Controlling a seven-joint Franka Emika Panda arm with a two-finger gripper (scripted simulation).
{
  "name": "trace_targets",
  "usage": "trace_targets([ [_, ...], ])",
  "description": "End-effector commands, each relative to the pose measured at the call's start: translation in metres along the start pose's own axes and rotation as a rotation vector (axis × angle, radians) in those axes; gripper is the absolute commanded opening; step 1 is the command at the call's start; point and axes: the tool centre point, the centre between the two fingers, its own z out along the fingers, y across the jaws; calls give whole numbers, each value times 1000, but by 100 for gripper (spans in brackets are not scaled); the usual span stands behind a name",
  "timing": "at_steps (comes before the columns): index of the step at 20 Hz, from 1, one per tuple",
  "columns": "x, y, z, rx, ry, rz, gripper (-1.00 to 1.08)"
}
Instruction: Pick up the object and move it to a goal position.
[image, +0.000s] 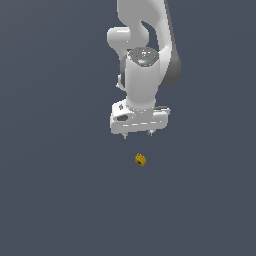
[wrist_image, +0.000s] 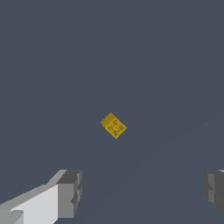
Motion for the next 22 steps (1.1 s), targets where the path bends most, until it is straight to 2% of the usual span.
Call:
trace_targets([
  [1, 1, 0, 4, -1, -2, -27, 100],
  [9, 6, -2, 27, -7, -14, -179, 100],
  [22, 16, -9, 86, -1, -39, -559, 100],
])
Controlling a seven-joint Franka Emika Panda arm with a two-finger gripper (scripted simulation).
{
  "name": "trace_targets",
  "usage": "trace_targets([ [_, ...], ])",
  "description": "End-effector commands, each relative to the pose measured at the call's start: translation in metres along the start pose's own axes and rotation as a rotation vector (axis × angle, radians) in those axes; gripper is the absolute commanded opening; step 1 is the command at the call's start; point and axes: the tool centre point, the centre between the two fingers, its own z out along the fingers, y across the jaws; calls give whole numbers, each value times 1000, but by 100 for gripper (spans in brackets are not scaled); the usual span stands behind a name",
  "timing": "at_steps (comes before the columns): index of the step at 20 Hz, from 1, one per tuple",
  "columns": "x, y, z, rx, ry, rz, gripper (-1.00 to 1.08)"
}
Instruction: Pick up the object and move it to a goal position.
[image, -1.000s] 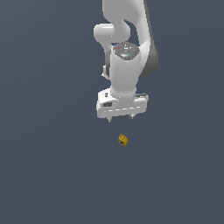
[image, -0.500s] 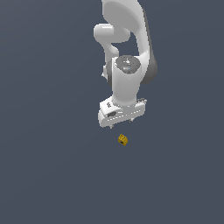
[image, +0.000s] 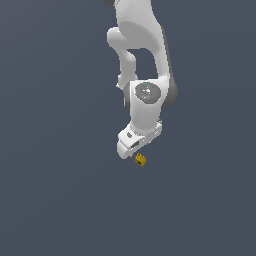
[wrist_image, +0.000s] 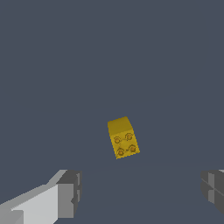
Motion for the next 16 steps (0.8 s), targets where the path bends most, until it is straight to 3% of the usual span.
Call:
trace_targets([
  [1, 2, -1, 11, 3, -3, -72, 100],
  [8, 7, -3, 34, 10, -6, -216, 100],
  [16, 9, -4, 45, 14, -7, -288, 100],
])
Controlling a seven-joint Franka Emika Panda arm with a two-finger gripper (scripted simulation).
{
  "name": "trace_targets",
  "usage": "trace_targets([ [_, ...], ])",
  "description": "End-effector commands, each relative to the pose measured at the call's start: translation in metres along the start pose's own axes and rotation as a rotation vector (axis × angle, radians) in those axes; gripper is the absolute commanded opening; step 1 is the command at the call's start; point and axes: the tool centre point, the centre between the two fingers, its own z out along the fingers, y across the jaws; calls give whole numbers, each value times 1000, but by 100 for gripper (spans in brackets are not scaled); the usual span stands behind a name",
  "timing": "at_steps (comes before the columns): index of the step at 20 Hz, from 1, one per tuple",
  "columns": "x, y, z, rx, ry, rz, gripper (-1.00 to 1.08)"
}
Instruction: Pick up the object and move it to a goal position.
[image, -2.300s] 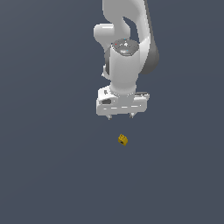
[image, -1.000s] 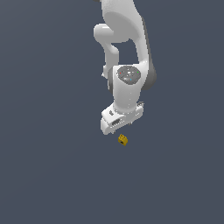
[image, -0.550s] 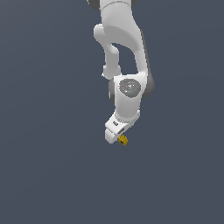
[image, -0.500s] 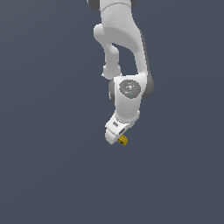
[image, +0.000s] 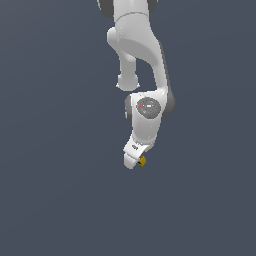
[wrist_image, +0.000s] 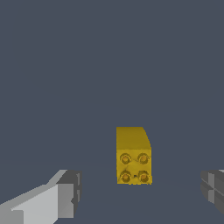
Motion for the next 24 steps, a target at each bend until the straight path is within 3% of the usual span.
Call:
trace_targets([
  [1, 1, 0, 2, 0, 0, -12, 100],
  [20, 0, 0, 52, 0, 0, -13, 100],
  [21, 0, 0, 52, 0, 0, -13, -100],
  [24, 0, 0, 52, 0, 0, -13, -100],
])
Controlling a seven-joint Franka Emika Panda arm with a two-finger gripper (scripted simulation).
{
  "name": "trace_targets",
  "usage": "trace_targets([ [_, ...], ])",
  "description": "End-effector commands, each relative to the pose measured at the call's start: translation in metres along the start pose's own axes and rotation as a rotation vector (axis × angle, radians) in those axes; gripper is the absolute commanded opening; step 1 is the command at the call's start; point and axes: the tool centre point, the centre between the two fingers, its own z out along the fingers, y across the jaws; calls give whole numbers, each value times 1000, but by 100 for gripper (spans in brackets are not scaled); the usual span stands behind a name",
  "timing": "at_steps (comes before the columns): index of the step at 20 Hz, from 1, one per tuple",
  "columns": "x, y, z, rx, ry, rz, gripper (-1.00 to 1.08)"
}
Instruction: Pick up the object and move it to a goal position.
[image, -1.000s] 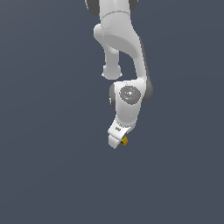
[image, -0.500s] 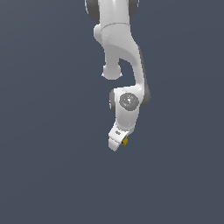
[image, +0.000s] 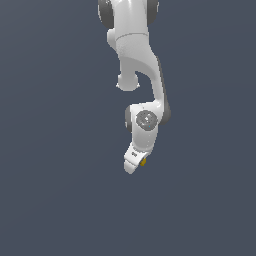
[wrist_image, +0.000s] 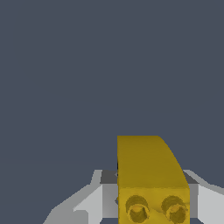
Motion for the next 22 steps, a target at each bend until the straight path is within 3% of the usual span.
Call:
trace_targets([
  [1, 0, 0, 0, 0, 0, 0, -100],
  [13, -7, 4, -9, 0, 0, 0, -100],
  [22, -46, 25, -59, 0, 0, 0, -100],
])
